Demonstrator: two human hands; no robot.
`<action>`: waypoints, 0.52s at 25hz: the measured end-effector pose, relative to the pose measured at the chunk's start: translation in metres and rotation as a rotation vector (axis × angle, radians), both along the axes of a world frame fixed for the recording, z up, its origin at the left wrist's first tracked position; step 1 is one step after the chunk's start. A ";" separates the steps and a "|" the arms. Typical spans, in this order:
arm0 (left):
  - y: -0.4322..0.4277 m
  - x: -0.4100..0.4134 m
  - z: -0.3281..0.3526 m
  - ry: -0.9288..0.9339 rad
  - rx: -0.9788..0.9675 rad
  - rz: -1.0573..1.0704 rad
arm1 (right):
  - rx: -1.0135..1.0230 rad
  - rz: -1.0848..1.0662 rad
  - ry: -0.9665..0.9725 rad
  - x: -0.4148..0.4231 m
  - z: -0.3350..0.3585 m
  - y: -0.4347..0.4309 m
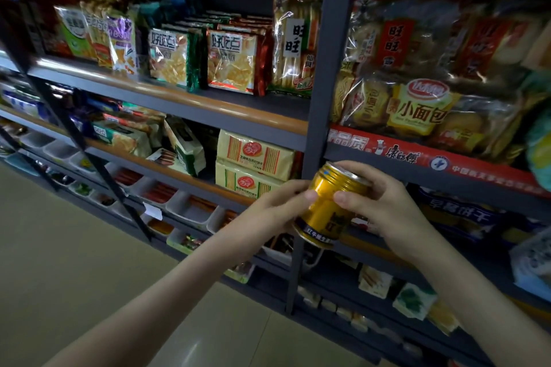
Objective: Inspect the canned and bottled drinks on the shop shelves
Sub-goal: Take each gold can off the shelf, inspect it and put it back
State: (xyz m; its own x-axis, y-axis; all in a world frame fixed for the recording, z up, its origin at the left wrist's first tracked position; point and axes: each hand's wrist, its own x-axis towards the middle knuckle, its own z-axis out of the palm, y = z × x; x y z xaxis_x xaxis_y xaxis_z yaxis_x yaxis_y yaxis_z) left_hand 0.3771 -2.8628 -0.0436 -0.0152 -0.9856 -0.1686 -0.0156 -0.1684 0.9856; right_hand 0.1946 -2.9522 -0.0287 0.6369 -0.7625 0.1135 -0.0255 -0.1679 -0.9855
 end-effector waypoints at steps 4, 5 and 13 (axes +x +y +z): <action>-0.015 -0.003 0.011 -0.007 -0.092 -0.102 | 0.015 -0.030 0.068 0.000 0.018 -0.009; -0.018 -0.004 0.013 0.117 -0.067 -0.110 | 0.026 0.008 0.078 -0.002 0.024 -0.013; -0.041 -0.009 0.026 0.680 -0.116 -0.240 | 0.054 0.178 -0.063 0.000 0.036 -0.017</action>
State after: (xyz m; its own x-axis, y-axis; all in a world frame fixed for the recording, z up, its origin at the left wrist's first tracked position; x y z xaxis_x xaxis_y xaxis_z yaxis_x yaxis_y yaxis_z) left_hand 0.3683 -2.9035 -0.0178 -0.2970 -0.9530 0.0600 0.5832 -0.1313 0.8016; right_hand 0.1945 -2.9692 0.0072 0.7549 -0.6448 0.1197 0.0622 -0.1113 -0.9918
